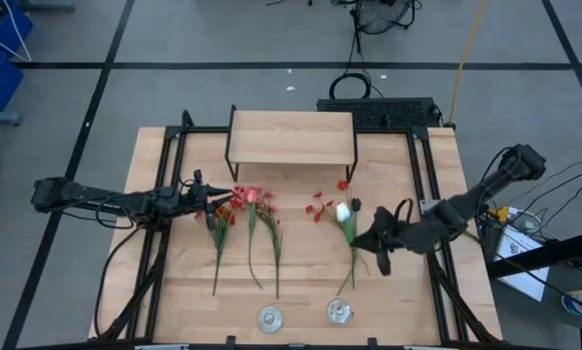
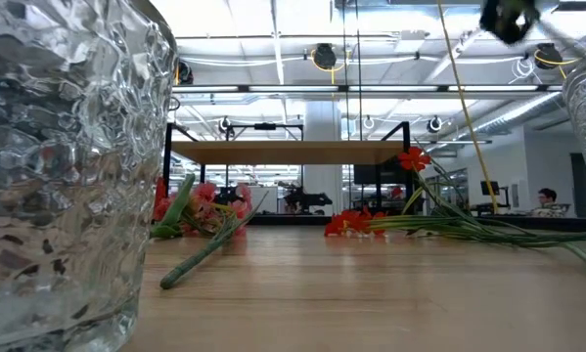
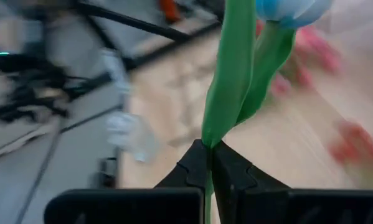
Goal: Pick and place flowers into a vace then onto a shelf
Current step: Put the white flower into the right transparent vase
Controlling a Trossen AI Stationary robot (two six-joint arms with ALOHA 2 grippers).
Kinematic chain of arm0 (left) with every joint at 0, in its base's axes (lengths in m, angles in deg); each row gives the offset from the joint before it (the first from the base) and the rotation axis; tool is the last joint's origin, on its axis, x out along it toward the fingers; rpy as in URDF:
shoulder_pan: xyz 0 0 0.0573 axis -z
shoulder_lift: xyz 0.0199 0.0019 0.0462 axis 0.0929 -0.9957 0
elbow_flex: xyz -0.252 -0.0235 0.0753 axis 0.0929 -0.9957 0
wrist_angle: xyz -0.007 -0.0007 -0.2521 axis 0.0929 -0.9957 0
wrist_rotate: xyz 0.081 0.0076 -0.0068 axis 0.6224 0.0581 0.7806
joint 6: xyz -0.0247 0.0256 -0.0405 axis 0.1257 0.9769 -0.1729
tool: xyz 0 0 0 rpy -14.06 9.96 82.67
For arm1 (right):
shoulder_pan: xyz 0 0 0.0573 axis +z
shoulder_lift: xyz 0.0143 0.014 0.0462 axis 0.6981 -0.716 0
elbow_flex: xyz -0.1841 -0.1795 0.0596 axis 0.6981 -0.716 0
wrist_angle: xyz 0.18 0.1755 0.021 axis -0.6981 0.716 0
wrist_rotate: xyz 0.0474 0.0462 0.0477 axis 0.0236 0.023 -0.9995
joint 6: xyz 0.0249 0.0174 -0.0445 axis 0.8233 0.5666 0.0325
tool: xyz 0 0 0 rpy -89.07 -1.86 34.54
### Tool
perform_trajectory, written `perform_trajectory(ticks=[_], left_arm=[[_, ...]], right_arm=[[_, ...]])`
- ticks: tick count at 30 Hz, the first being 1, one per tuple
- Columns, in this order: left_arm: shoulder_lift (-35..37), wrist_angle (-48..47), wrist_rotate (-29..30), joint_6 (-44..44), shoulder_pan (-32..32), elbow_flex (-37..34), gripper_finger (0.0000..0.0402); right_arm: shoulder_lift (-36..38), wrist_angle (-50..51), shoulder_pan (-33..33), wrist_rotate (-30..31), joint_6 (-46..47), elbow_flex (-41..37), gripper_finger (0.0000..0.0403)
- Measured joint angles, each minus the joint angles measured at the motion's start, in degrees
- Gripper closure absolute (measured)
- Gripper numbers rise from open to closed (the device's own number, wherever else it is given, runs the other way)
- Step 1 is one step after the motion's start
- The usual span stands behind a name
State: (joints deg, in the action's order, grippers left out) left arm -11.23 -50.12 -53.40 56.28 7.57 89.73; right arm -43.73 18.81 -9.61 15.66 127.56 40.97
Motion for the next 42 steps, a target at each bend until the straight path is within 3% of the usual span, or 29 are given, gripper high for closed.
perform_trajectory(ticks=[6, 10, 20, 35, 42], left_arm=[[-0.02, 0.0, 0.0, 0.0, 0.0, 0.0, 0.0321], [0.0, 0.0, 0.0, -0.01, 0.0, 0.0, 0.0321], [-0.02, 0.0, 0.0, 0.0, 0.0, 0.0, 0.0321], [0.0, 0.0, 0.0, -0.02, 0.0, 0.0, 0.0321], [-0.02, 0.0, 0.0, 0.0, 0.0, 0.0, 0.0321]], right_arm=[[-3.06, -17.87, 3.02, 0.23, -17.4, 0.03, 0.0402], [-6.86, -24.45, 3.96, 0.14, -24.31, 0.04, 0.0402], [-19.7, -45.59, 6.71, 0.2, -27.07, 0.04, 0.0402], [-20.6, -46.55, 14.17, 10.65, -24.73, 0.07, 0.0403], [-20.6, -44.09, 14.57, 10.77, -21.76, 0.07, 0.0403]])
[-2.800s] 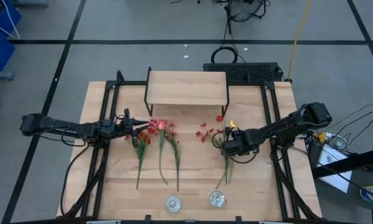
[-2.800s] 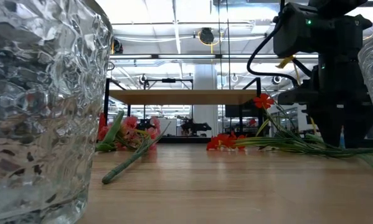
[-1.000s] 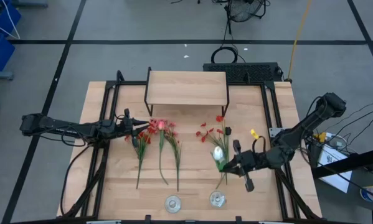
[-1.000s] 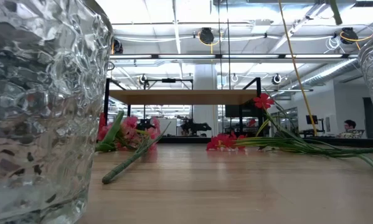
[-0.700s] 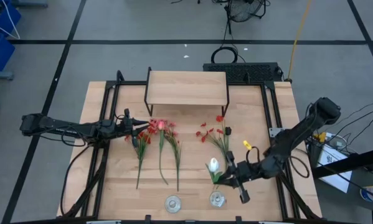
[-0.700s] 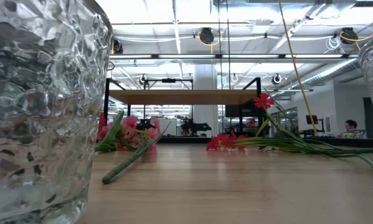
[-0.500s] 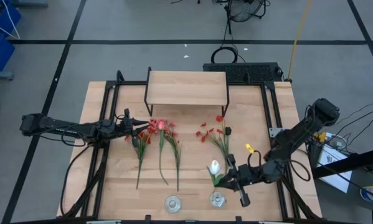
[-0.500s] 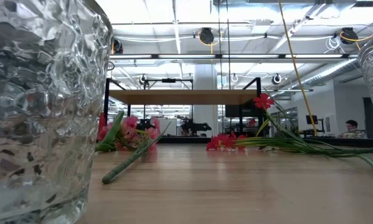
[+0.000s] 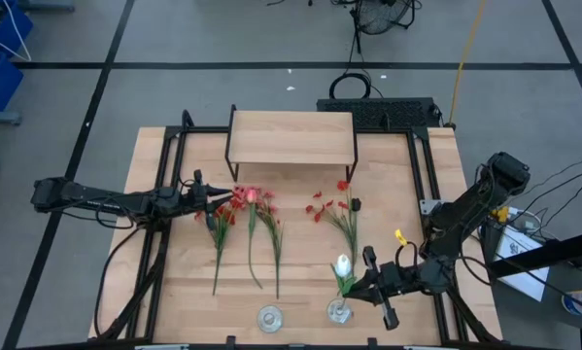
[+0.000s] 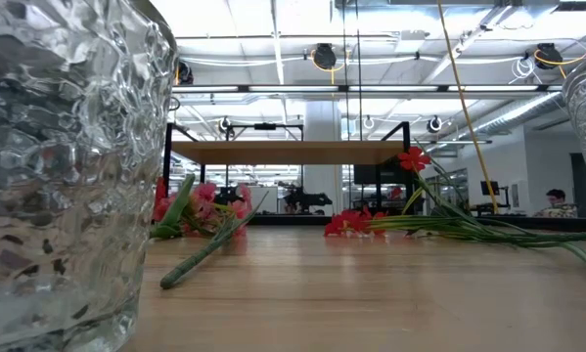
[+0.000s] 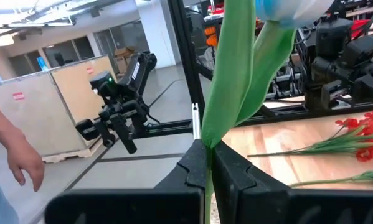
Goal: Pick and place flowers into a vace then onto a shelf
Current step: Put the white flower into the right transparent vase
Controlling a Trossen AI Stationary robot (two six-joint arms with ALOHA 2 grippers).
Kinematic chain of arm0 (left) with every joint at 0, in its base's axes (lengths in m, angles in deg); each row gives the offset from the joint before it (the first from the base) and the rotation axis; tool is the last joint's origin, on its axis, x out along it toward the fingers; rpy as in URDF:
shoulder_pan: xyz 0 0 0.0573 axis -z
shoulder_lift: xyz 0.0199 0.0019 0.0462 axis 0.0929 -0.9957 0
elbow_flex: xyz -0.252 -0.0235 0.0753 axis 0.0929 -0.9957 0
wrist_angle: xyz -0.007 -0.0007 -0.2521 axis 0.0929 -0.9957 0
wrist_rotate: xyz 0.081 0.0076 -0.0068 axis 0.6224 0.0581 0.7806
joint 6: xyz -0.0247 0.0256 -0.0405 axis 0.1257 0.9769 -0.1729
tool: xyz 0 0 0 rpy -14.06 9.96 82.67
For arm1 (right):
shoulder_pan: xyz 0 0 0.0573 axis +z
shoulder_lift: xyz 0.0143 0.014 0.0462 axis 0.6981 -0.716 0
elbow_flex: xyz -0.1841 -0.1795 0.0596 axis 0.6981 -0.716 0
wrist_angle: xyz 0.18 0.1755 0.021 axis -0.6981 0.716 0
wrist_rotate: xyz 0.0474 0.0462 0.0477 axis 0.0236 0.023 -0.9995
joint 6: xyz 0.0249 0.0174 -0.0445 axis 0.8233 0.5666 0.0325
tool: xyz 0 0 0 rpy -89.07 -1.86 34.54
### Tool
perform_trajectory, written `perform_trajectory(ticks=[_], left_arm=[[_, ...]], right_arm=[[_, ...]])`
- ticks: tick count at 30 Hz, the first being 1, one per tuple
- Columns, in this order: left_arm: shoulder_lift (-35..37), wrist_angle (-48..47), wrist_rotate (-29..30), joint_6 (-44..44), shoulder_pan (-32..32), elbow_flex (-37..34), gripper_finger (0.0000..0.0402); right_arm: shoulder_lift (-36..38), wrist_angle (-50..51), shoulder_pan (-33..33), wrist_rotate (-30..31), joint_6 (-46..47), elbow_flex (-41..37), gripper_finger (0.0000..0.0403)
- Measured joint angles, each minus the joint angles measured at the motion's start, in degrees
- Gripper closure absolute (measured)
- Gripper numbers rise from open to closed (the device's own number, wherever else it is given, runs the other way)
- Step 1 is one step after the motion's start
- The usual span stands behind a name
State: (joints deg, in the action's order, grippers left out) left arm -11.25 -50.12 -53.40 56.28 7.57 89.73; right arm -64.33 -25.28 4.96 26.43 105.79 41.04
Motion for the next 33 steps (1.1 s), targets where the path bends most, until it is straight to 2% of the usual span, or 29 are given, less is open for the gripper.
perform_trajectory(ticks=[7, 33], left_arm=[[0.0, 0.0, 0.0, 0.0, 0.0, 0.0, 0.0321], [0.0, 0.0, 0.0, 0.0, 0.0, 0.0, 0.0321]], right_arm=[[-0.17, 2.7, 0.0, 0.04, 2.42, 0.0, 0.0403], [-9.83, 0.31, 0.0, -0.2, 5.46, 0.0, 0.0402]])
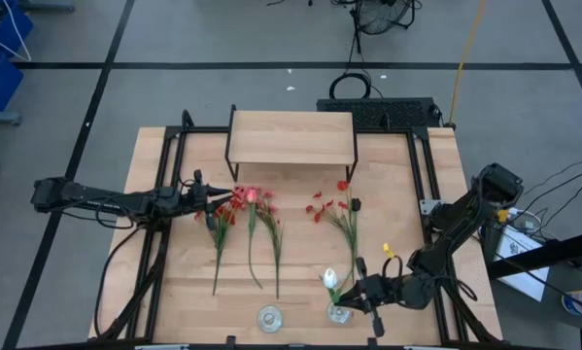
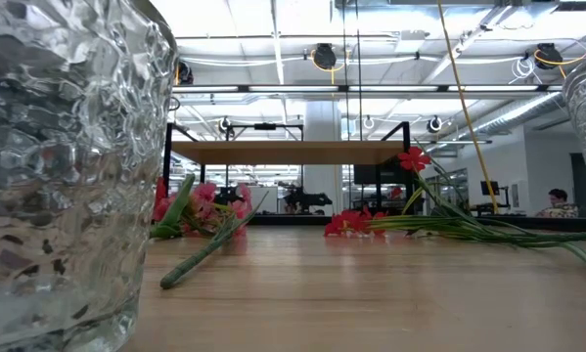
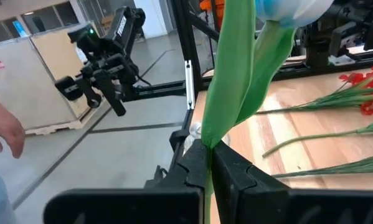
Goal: Pick and place flowers into a vace then onto a shelf
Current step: Put the white flower into the right transparent vase
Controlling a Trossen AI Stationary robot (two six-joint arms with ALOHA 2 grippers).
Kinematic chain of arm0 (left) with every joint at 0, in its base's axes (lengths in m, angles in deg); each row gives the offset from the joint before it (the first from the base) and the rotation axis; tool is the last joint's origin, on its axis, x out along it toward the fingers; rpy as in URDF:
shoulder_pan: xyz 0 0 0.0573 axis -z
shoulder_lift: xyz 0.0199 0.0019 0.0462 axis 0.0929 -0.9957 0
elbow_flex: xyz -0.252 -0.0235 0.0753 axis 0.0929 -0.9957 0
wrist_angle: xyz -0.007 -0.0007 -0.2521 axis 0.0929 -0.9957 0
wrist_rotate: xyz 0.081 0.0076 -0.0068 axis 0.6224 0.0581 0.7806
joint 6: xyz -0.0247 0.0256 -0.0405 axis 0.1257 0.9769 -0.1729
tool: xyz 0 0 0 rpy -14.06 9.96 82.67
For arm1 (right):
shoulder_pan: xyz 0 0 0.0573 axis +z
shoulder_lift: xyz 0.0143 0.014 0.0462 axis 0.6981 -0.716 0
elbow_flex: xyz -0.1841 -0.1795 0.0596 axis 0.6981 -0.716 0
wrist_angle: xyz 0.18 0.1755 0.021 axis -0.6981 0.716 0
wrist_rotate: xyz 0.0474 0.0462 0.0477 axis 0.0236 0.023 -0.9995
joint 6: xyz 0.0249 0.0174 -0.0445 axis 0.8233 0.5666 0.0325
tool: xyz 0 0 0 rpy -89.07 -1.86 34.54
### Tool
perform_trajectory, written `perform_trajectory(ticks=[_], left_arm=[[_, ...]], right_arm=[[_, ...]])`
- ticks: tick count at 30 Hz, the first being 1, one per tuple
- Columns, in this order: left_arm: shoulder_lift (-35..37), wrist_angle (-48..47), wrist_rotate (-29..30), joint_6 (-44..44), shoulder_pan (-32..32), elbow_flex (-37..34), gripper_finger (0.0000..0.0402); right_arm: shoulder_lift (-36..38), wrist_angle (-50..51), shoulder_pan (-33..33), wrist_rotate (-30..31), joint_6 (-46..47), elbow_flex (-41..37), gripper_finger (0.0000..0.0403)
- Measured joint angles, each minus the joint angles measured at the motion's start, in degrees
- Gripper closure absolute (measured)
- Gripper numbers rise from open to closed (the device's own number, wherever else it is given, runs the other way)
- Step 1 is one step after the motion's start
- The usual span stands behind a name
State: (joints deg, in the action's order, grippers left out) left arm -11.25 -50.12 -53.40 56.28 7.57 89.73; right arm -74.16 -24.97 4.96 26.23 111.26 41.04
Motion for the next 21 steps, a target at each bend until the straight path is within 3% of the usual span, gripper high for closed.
perform_trajectory(ticks=[21], left_arm=[[0.0, 0.0, 0.0, -0.02, 0.0, 0.0, 0.0321]], right_arm=[[-6.8, -0.88, -0.16, 0.14, 5.4, 0.0, 0.0401]])
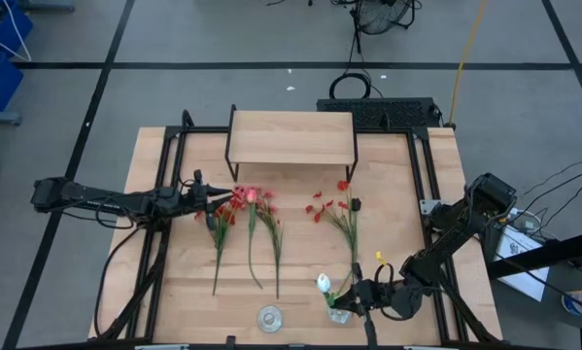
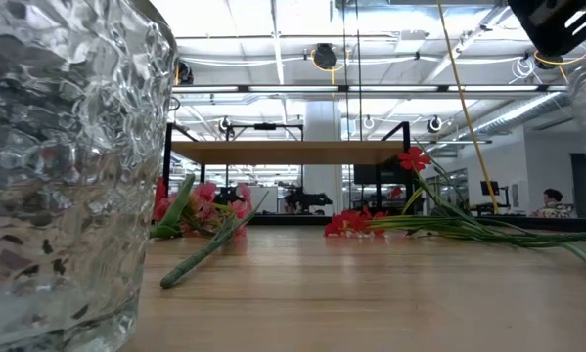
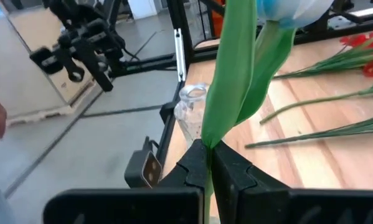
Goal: Pick and place flowers into a vace then onto a shelf
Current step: Put the white flower into the right transparent vase
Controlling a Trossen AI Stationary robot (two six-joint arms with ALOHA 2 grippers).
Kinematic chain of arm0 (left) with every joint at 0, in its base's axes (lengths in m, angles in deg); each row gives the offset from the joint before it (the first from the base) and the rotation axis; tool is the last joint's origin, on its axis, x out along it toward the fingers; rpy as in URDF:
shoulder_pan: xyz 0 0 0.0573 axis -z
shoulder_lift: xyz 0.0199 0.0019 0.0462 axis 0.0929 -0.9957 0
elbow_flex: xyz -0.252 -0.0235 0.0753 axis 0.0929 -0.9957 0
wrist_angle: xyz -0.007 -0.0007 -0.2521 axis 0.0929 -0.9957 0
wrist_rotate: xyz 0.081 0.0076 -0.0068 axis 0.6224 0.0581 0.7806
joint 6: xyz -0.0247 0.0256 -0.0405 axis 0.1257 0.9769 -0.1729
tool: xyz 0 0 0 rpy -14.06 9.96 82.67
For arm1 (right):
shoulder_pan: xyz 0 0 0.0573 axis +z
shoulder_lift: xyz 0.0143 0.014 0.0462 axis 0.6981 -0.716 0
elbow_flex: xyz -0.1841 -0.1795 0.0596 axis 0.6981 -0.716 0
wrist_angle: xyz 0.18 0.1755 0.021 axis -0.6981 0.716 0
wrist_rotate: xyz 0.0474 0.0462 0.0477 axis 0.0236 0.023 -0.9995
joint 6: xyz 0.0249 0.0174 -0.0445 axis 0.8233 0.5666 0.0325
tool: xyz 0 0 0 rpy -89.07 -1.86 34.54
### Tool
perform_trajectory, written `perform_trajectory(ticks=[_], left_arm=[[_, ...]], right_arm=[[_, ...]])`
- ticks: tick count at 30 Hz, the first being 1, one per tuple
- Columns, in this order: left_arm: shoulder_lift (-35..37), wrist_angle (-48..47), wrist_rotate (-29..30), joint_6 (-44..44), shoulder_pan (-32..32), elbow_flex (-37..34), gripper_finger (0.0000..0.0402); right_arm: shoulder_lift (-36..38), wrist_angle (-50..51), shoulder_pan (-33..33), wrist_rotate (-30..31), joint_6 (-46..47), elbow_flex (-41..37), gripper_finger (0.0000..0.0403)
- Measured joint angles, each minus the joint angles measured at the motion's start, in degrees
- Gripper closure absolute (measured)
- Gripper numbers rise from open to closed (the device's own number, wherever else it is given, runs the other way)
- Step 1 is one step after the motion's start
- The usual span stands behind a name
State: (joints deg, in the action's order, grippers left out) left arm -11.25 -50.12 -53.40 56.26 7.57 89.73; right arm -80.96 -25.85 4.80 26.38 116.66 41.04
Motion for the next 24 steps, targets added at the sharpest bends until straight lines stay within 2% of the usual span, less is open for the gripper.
perform_trajectory(ticks=[6, 13, 19, 24], left_arm=[[0.01, 0.0, -0.01, 0.02, 0.0, 0.0, 0.0321], [0.01, 0.0, 0.0, 0.01, -0.01, 0.0, 0.0321], [0.0, 0.0, 0.0, 0.0, 0.0, 0.0, 0.0321], [0.0, 0.0, 0.0, 0.01, -0.02, 0.0, 0.0321]], right_arm=[[-1.8, -2.49, 0.0, 3.83, 3.55, 0.0, 0.0373], [-1.84, -2.53, -0.11, 8.86, 6.87, 0.0, 0.028], [-1.84, -4.04, 0.13, 8.84, 9.86, 0.0, 0.0211], [-1.79, -8.89, 0.24, 8.84, 8.09, 0.0, 0.0188]])
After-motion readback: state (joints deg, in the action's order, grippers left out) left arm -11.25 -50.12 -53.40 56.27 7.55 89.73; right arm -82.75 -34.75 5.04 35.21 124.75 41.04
